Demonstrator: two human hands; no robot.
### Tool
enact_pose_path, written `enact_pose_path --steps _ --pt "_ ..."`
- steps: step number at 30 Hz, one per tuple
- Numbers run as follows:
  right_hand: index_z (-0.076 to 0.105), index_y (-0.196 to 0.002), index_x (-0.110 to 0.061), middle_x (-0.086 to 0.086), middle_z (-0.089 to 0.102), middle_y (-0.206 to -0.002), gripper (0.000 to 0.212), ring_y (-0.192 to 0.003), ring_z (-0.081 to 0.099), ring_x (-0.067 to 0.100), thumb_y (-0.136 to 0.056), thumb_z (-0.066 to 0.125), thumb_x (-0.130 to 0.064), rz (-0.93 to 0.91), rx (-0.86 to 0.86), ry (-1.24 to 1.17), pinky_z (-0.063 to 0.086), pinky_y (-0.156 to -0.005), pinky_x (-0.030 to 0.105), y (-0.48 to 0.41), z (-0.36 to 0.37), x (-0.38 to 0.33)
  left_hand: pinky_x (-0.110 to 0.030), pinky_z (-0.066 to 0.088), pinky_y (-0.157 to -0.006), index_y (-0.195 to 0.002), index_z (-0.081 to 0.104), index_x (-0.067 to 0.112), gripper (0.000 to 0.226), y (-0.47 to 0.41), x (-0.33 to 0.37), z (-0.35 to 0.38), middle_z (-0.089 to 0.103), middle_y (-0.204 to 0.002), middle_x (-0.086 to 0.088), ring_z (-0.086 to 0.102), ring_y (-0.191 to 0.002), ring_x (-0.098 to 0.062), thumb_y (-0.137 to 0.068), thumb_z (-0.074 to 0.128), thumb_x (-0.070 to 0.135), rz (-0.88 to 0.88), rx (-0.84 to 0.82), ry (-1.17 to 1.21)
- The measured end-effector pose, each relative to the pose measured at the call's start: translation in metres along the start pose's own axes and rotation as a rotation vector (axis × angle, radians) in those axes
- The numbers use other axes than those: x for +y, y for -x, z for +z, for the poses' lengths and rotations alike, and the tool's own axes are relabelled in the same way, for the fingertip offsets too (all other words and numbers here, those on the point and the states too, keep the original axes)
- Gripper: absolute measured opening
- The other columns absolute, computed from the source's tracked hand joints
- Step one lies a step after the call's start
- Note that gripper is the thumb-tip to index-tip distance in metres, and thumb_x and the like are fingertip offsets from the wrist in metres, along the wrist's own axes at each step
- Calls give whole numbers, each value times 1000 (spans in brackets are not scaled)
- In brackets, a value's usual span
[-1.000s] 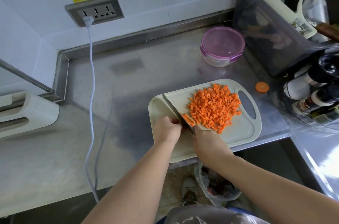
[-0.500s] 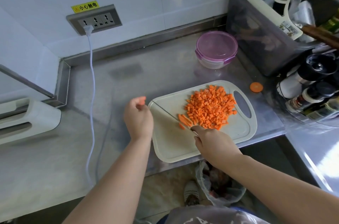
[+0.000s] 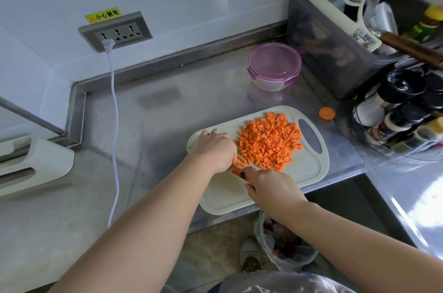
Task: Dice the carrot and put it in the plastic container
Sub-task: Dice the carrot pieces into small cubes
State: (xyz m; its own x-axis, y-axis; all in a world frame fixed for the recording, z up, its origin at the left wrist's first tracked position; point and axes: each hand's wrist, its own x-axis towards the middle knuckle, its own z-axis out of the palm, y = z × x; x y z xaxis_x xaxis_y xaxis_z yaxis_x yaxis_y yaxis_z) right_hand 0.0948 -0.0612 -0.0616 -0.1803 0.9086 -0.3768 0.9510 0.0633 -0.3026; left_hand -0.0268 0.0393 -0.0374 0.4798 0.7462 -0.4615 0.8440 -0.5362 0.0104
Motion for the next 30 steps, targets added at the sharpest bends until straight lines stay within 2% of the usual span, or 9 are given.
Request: enact_pose_path --steps 5,11,13,15,17,19,23,26,30 --pt "39 -136 -22 3 61 -92 35 -83 61 26 -102 36 -31 8 -4 -59 53 -73 36 5 -2 3 -34 28 -102 -98 70 34 34 -2 -5 -12 55 -123 3 40 -126 -24 -93 46 10 -23 133 104" --pt "47 -134 -21 6 67 -95 36 -83 64 26 -99 43 -27 103 119 -253 54 -71 36 5 -16 19 -30 45 -85 -99 67 15 36 10 -30 -32 63 -106 -3 60 -98 -21 -81 43 -5 -201 899 674" --pt "48 -134 -21 2 62 -77 36 -67 59 22 -99 43 -25 162 170 -306 49 -60 33 4 -23 28 -24 41 -78 -97 66 11 35 15 -32 -22 65 -102 -4 61 -94 -22 -79 44 -9 -300 978 783" --pt "51 -128 -18 -1 54 -66 31 -57 52 19 -99 43 -25 211 211 -318 39 -50 30 3 -29 36 -25 41 -83 -101 66 13 33 14 -31 0 64 -105 -5 60 -99 -24 -81 47 -6 -204 789 672" --pt "53 -124 -16 -2 52 -63 28 -56 50 20 -99 43 -24 243 246 -332 35 -49 30 5 -34 41 -32 40 -97 -120 60 20 40 12 -27 24 56 -120 -2 53 -114 -24 -84 53 5 29 425 397" --pt "53 -124 -17 -2 52 -64 29 -55 50 18 -99 42 -24 251 262 -351 35 -50 30 8 -37 43 -36 33 -106 -137 46 29 51 9 -22 36 45 -135 2 40 -127 -21 -87 58 21 144 188 146" --pt "51 -131 -18 2 60 -76 34 -61 55 19 -99 42 -26 254 256 -358 40 -53 31 13 -37 44 -35 30 -105 -139 43 29 55 -2 -15 34 39 -137 0 36 -129 -21 -88 60 39 178 141 -35" --pt "50 -132 -17 2 61 -78 34 -59 54 18 -99 43 -26 251 250 -365 39 -51 28 15 -34 45 -33 30 -104 -135 46 29 52 -10 -14 31 41 -134 0 38 -127 -22 -87 62 40 195 118 -46" --pt "50 -133 -16 5 66 -87 35 -71 61 23 -100 44 -25 257 244 -381 47 -62 32 18 -32 46 -33 31 -103 -128 51 28 46 -15 -12 25 44 -131 0 41 -125 -22 -86 65 39 201 74 -68"
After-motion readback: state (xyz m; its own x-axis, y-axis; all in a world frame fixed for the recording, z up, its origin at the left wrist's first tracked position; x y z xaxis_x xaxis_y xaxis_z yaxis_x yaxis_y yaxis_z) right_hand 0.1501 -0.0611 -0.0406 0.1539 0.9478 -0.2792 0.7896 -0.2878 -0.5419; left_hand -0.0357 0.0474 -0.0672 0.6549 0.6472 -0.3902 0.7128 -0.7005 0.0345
